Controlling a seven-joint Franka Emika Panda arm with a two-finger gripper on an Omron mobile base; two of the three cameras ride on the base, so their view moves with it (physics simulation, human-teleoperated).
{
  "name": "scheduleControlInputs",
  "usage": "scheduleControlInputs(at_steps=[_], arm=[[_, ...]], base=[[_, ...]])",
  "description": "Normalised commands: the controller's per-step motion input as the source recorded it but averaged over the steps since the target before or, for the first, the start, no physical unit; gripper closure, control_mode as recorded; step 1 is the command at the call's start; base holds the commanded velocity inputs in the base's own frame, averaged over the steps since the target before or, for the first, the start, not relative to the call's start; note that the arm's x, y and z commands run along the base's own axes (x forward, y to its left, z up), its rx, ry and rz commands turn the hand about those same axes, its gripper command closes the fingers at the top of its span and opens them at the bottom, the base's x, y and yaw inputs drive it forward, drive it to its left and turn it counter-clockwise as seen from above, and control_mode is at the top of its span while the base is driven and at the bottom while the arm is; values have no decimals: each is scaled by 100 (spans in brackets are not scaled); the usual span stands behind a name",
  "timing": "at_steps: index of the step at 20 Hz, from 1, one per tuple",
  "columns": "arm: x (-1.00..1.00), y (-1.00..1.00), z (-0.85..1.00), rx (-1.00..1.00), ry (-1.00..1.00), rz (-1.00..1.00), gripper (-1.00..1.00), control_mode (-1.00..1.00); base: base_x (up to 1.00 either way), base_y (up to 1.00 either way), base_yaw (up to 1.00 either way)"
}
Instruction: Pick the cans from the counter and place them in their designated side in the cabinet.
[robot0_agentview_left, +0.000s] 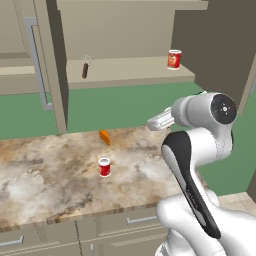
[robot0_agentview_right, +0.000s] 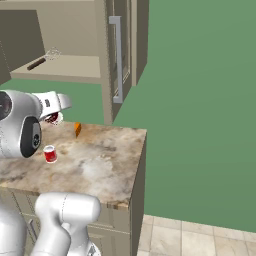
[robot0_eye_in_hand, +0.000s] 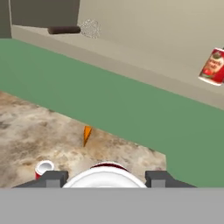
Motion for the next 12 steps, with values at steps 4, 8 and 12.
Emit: scheduleControlInputs(at_steps=[4, 8, 12], arm=[[-28, -10, 35, 0, 0, -1, 100, -100], [-14, -6, 36, 0, 0, -1, 100, -100], [-7, -9, 35, 0, 0, -2, 100, -100]], base=[[0, 0, 0], [0, 0, 0], [0, 0, 0]])
